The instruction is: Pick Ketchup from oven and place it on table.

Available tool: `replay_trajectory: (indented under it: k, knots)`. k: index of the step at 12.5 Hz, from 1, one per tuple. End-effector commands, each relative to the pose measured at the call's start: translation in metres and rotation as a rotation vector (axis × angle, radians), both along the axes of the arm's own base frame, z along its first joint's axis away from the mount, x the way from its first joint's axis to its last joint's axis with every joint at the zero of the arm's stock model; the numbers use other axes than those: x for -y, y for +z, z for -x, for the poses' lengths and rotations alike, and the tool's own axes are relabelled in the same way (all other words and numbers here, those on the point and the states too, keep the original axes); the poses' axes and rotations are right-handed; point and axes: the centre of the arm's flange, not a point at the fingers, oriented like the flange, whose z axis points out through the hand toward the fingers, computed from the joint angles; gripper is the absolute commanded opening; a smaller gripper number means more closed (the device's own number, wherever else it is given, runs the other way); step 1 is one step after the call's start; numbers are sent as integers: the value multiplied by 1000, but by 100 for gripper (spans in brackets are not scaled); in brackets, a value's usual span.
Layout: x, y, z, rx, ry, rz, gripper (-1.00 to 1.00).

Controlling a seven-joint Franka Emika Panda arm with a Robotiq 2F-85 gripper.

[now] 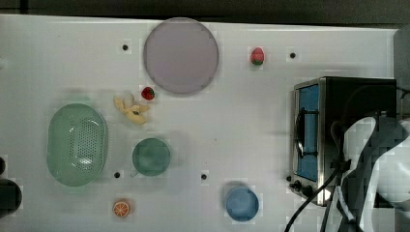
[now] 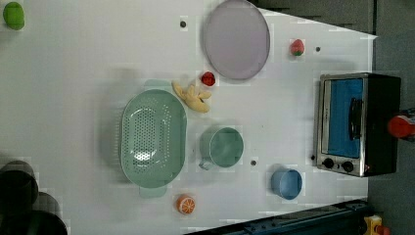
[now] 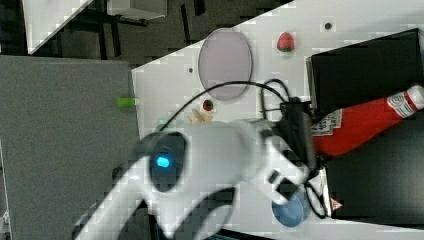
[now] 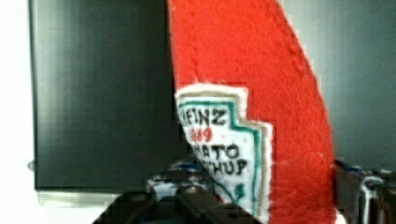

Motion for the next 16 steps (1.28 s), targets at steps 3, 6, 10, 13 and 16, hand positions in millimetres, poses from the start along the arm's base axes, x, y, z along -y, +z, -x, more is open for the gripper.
replay_trajectory:
  k: [3,6,10,13,16]
  knots:
    - [-98,166,-56,128,218,39,29]
    - [-194,189,-77,69,384,-28,29]
    - [-320,167,-101,11,607,-72,29]
    - [-368,116,-94,-89,685,-114,29]
    - [-372,45,-83,-130,690,-129,29]
